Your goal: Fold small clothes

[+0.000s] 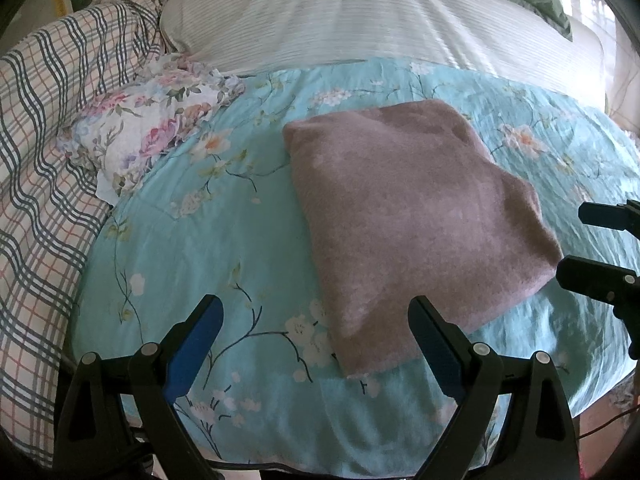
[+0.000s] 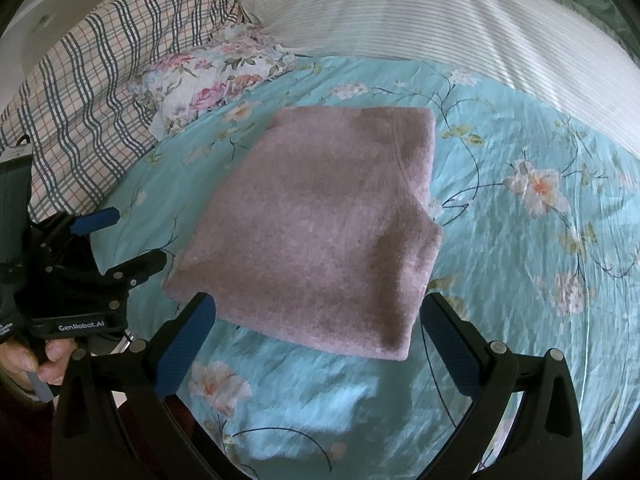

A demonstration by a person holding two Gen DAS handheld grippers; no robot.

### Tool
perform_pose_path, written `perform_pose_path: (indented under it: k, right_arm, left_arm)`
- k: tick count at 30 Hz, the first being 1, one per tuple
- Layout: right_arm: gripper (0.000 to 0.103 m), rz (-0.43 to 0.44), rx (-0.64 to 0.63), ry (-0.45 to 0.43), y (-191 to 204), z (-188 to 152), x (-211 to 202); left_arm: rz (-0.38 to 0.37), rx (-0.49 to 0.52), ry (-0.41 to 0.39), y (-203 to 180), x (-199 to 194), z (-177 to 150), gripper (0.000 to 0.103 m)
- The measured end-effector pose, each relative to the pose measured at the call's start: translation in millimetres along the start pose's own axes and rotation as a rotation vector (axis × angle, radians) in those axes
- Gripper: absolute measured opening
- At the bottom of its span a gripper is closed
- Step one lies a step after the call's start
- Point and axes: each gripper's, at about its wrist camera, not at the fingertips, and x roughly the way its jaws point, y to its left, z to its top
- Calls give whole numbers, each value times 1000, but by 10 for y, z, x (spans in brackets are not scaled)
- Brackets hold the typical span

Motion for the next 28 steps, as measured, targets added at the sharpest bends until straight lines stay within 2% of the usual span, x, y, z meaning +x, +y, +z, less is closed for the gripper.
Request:
perform_pose_path:
  k: [7, 28]
  right_arm:
    - [103, -7, -6, -5, 3, 69, 17]
    - [103, 4, 35, -1, -169, 178, 172]
  left_arm:
    - [8, 1, -27, 22, -8, 109, 94]
    - [11, -1, -26, 50, 102, 202, 94]
